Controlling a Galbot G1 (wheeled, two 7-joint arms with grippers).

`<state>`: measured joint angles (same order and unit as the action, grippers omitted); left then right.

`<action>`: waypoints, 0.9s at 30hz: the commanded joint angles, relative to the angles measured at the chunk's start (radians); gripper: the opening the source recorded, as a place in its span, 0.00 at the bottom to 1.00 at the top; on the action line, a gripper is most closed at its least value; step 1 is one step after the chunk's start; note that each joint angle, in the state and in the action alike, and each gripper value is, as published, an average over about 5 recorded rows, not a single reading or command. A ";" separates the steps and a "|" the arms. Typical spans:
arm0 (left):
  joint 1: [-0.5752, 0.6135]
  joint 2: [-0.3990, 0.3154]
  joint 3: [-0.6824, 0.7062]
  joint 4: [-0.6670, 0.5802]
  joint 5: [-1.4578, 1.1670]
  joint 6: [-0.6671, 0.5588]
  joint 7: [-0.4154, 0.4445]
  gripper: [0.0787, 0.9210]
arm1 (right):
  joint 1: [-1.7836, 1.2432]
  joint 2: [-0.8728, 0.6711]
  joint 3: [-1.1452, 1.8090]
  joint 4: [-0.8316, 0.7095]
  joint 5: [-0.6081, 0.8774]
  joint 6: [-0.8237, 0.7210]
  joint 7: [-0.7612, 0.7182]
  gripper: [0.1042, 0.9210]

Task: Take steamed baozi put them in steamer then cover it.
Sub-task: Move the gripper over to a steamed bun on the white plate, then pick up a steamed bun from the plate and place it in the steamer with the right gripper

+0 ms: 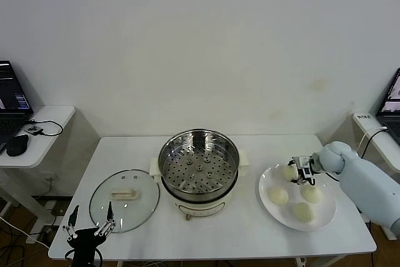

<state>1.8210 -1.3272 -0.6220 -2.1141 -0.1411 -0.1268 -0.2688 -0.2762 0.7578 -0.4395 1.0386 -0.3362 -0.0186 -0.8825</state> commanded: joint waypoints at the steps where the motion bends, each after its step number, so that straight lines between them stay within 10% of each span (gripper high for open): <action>1: 0.002 0.001 -0.001 -0.002 0.000 -0.001 -0.002 0.88 | 0.020 -0.030 -0.031 0.039 0.026 -0.009 -0.016 0.62; 17: -0.005 0.014 0.005 0.000 -0.007 -0.004 -0.003 0.88 | 0.338 -0.278 -0.284 0.348 0.283 -0.048 -0.028 0.60; 27: -0.023 0.025 0.020 0.006 -0.013 -0.004 -0.003 0.88 | 0.768 -0.125 -0.596 0.415 0.528 -0.059 0.005 0.61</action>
<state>1.8017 -1.3062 -0.6043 -2.1093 -0.1519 -0.1307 -0.2719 0.0597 0.5625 -0.7127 1.3349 -0.0621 -0.0721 -0.9002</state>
